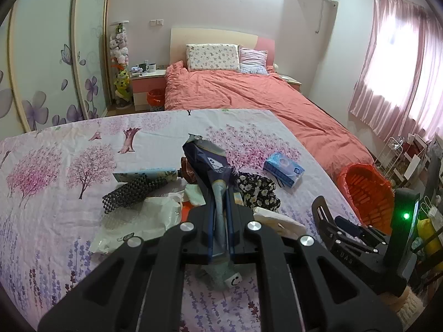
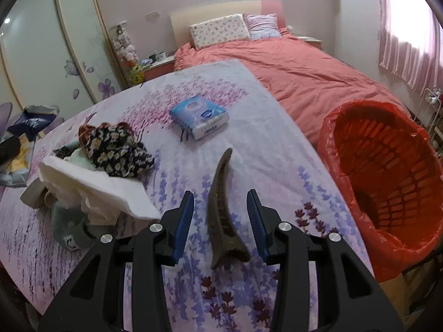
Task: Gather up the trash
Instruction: 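Lift the held tube and hair clip and carry both toward the orange basket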
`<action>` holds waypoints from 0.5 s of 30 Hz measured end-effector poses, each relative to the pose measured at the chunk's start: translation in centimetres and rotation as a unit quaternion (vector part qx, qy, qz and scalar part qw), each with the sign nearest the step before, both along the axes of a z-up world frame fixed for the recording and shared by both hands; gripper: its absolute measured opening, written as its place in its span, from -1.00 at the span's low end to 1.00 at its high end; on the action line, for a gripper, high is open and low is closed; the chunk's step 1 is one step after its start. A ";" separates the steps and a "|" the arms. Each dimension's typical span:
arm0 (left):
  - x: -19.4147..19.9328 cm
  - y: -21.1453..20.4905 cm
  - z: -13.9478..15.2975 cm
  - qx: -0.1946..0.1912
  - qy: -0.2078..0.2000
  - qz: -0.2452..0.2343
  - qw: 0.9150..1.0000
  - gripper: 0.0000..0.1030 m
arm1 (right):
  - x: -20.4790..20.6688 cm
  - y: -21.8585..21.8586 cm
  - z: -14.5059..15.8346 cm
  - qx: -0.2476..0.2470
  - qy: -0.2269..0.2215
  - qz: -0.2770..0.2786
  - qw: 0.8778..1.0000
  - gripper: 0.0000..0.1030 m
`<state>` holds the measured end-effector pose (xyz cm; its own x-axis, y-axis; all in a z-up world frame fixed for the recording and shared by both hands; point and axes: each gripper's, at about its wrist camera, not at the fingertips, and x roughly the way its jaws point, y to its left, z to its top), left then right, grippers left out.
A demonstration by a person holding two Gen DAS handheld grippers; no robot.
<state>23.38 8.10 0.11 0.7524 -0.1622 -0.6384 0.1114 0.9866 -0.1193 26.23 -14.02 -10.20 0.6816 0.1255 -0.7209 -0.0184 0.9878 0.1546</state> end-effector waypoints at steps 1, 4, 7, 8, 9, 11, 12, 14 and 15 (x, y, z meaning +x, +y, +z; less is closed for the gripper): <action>0.0 0.0 0.0 -0.001 0.001 0.000 1.000 -0.83 | 0.0 0.3 -0.1 -0.006 0.002 0.004 1.000 -0.21; 0.0 -0.2 0.0 0.000 0.002 -0.003 1.000 -0.83 | 0.3 0.9 -0.6 -0.020 0.014 0.010 1.000 -0.25; -0.1 -0.4 0.0 0.002 0.000 -0.006 1.000 -0.83 | 0.4 0.1 -0.7 0.006 0.025 0.013 1.000 -0.70; -0.1 -0.5 0.1 0.003 0.000 -0.006 1.000 -0.83 | 0.4 -0.1 -0.7 0.009 0.025 0.014 1.000 -0.70; -0.1 -0.5 0.1 0.002 -0.001 -0.007 1.000 -0.83 | 0.3 -0.2 -0.6 0.009 0.023 0.017 1.000 -0.70; -0.1 -0.8 0.3 0.002 -0.002 -0.008 1.000 -0.83 | 0.0 -0.3 -0.3 0.005 0.017 0.017 1.000 -0.71; -0.1 -0.9 0.3 0.001 -0.002 -0.010 1.000 -0.83 | -0.2 -0.4 0.1 0.009 0.013 0.017 1.000 -0.71; -0.1 -1.3 0.5 0.001 -0.004 -0.013 1.000 -0.83 | -0.4 -0.7 0.8 0.013 0.002 0.013 1.000 -0.71; -0.1 -1.6 0.6 0.001 -0.005 -0.016 1.000 -0.83 | -0.6 -0.9 1.3 0.015 -0.005 0.012 1.000 -0.71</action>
<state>23.23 6.46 0.76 0.7533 -0.1843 -0.6313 0.1440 0.9829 -0.1151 25.67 -14.92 -8.90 0.6854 0.1635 -0.7096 -0.0439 0.9820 0.1838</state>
